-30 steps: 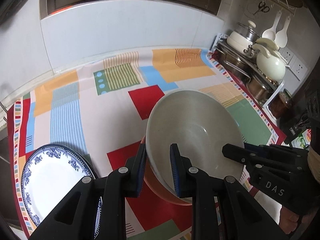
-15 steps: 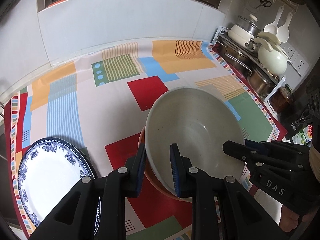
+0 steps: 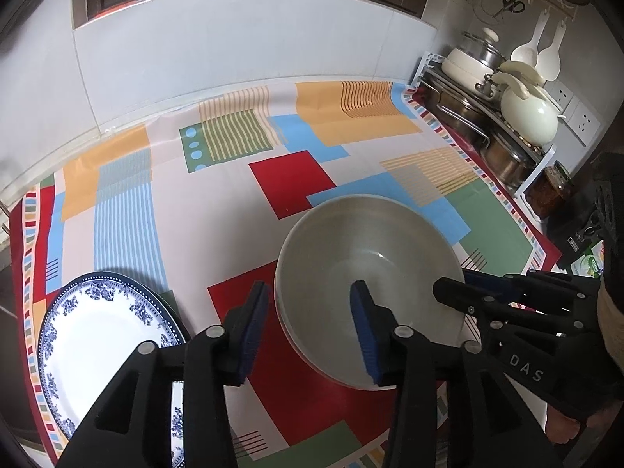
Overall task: Organize plates and bowls
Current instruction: 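Lower the white bowl into the pink bowl and open both grippers, then close both grippers on the rim of the nested bowl stack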
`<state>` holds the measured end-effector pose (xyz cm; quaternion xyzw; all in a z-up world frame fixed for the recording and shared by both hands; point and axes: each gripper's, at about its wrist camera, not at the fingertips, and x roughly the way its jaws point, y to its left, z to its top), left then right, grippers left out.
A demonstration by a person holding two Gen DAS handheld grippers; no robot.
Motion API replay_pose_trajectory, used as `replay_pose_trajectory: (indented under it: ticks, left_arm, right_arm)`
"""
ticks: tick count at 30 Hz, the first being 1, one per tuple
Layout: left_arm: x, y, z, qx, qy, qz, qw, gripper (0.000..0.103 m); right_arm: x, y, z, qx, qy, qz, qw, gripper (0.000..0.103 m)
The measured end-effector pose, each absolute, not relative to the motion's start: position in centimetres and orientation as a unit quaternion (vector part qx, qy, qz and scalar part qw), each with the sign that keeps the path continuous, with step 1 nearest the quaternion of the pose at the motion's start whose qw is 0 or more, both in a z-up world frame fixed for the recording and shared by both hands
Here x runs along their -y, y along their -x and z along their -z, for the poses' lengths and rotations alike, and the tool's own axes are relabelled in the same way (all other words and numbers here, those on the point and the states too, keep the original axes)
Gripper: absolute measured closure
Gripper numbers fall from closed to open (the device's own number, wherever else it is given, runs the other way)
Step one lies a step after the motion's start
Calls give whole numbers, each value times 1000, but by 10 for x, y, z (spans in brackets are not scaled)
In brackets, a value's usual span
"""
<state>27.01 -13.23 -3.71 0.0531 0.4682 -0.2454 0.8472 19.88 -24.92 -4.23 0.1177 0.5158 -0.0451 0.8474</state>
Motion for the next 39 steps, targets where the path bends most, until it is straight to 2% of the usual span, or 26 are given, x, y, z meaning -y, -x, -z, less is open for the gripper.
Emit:
replay_pose_trajectory:
  ticks: [3, 5, 11, 17, 25, 34, 39]
  left_arm:
    - [128, -270, 32, -461, -54, 241, 852, 55]
    - [127, -269, 28, -453, -55, 237, 858, 51]
    - [123, -270, 20, -437, -59, 230, 868, 47]
    - [119, -281, 29, -444, -63, 211, 869, 45]
    - [123, -300, 64, -517, -34, 228, 825, 46]
    - [129, -308, 79, -557, -22, 244, 793, 47]
    - [134, -308, 91, -582, -21, 253, 772, 59]
  right_arm:
    - [247, -199, 42, -518, -101, 49, 848, 78]
    - [246, -196, 38, -512, -87, 59, 853, 62]
    - [245, -192, 22, -480, -70, 79, 871, 51]
    - [254, -197, 25, -470, -94, 97, 872, 50]
    - [267, -214, 54, -501, -166, 94, 844, 50]
    - [269, -218, 79, -533, -215, 90, 813, 50]
    - [271, -219, 91, -548, -247, 86, 795, 50]
